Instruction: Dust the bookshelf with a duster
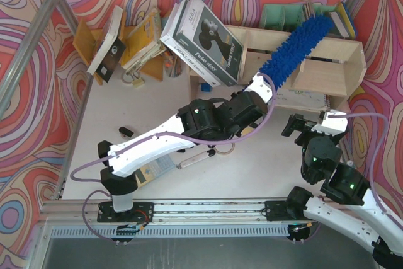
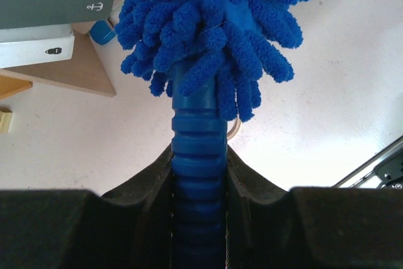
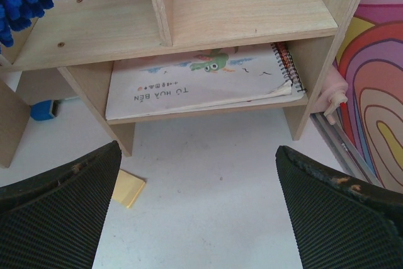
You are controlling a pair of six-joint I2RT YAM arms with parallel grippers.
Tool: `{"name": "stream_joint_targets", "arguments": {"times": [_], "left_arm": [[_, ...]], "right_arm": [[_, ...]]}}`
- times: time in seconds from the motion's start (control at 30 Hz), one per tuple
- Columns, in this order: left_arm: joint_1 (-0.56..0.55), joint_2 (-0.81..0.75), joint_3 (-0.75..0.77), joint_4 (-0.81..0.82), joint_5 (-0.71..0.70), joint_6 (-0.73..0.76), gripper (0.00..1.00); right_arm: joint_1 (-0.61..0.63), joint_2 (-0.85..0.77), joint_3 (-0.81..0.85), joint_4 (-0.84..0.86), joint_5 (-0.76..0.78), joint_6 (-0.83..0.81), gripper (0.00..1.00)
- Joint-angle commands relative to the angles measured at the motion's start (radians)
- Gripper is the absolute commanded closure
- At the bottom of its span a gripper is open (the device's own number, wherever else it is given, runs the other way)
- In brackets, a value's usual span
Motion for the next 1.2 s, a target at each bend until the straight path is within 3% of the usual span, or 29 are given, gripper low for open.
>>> {"name": "stream_joint_targets", "arguments": {"times": [0.0, 0.3, 0.6, 1.17], "left_arm": [[-0.015, -0.066, -0.042, 0.082, -0.085, 0.036, 1.00], [0.031, -0.084, -0.070, 0.063, -0.164, 0.014, 1.00], [0.082, 0.036, 0.087, -0.053, -0.093, -0.029, 1.00], [0.011, -0.057, -0.040, 0.123, 0.032, 0.081, 1.00]], "right_arm": [[0.001, 0.022, 0.004, 0.011, 0.019, -0.007, 0.03], [0.000, 0.006, 0.011, 0.009, 0.013, 0.002, 0.03], [0.001, 0.001, 0.008, 0.013, -0.005, -0.001, 0.03], [0.001, -0.017, 0.010, 0.014, 0.005, 0.000, 0.03]]}}
